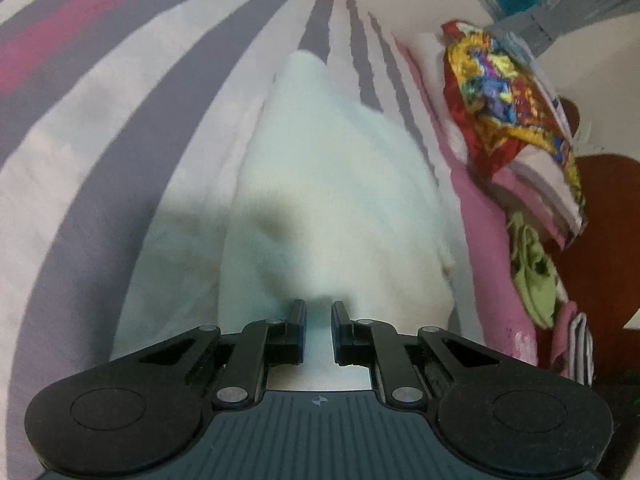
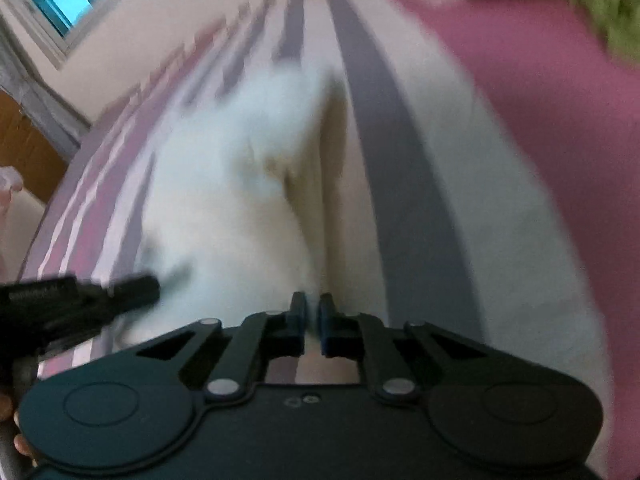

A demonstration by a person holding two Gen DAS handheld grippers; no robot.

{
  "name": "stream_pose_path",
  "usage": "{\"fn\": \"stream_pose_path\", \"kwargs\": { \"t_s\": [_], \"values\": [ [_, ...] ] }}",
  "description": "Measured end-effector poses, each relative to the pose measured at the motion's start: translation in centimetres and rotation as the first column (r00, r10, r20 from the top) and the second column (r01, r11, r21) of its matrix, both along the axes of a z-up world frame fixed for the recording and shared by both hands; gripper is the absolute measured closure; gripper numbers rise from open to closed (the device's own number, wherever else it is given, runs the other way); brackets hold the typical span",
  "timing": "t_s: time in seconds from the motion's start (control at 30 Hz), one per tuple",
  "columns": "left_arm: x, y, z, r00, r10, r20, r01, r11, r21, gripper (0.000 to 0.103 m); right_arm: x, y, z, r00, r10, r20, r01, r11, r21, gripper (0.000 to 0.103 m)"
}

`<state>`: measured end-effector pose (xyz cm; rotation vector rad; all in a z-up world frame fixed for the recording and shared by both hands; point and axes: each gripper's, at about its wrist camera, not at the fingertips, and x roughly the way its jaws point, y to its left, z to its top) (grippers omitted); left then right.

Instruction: Fold small clothes

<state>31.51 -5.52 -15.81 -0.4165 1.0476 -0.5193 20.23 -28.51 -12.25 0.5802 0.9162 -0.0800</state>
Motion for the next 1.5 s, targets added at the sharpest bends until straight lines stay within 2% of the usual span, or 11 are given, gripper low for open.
{"fn": "stream_pose_path", "kwargs": {
  "t_s": [0.1,0.17,0.23,0.4,0.73,0.9,0.97,1.03,1.1,1.2,1.5],
  "values": [
    [0.2,0.4,0.1,1.0,0.01,-0.015,-0.01,1.0,-0.016,0.092,-0.2,-0.4,1.2,0.998,-0.035,0.044,0.034,0.999,0.011,0.077],
    [0.5,0.4,0.7,1.0,0.019,-0.001,-0.019,0.999,-0.028,0.092,-0.2,-1.0,2.5,0.992,-0.057,0.114,0.054,0.998,0.029,0.077],
    [1.2,0.0,1.5,0.999,0.028,0.033,-0.027,0.999,-0.029,0.092,0.8,-0.6,4.0,0.983,-0.045,0.178,0.053,0.998,-0.04,0.077],
    [4.2,-2.1,2.3,0.997,0.043,0.069,-0.041,0.999,-0.023,0.092,5.5,0.0,5.1,0.971,-0.016,0.24,0.036,0.996,-0.081,0.077],
    [7.3,-3.7,-0.3,0.998,0.031,0.049,-0.029,0.998,-0.047,0.092,13.2,-2.0,0.2,0.993,-0.024,0.112,0.049,0.973,-0.227,0.078],
    [6.2,-3.9,1.5,0.997,0.004,0.083,-0.002,1.0,-0.014,0.092,12.4,-1.4,0.8,0.994,-0.021,0.108,0.049,0.965,-0.259,0.075],
    [5.4,-4.1,2.0,0.993,-0.013,0.12,0.011,1.0,0.02,0.092,10.6,-0.7,2.7,0.986,-0.016,0.169,0.064,0.959,-0.278,0.075],
    [5.2,-4.2,1.0,0.998,-0.018,0.066,0.016,0.999,0.032,0.092,8.7,0.8,3.7,0.974,0.035,0.224,0.033,0.955,-0.295,0.076],
    [4.5,-3.8,0.2,0.999,0.002,0.039,-0.003,1.0,0.019,0.092,7.6,2.0,3.1,0.976,0.066,0.208,0.001,0.952,-0.307,0.078],
    [3.2,-3.9,0.2,0.998,-0.03,0.058,0.026,0.998,0.064,0.092,7.7,2.2,0.2,0.993,0.081,0.086,-0.048,0.943,-0.33,0.075],
    [0.3,-3.2,0.9,0.993,-0.074,0.096,0.061,0.989,0.136,0.092,2.1,2.8,2.4,0.988,0.032,0.149,0.006,0.969,-0.247,0.071]
  ]
}}
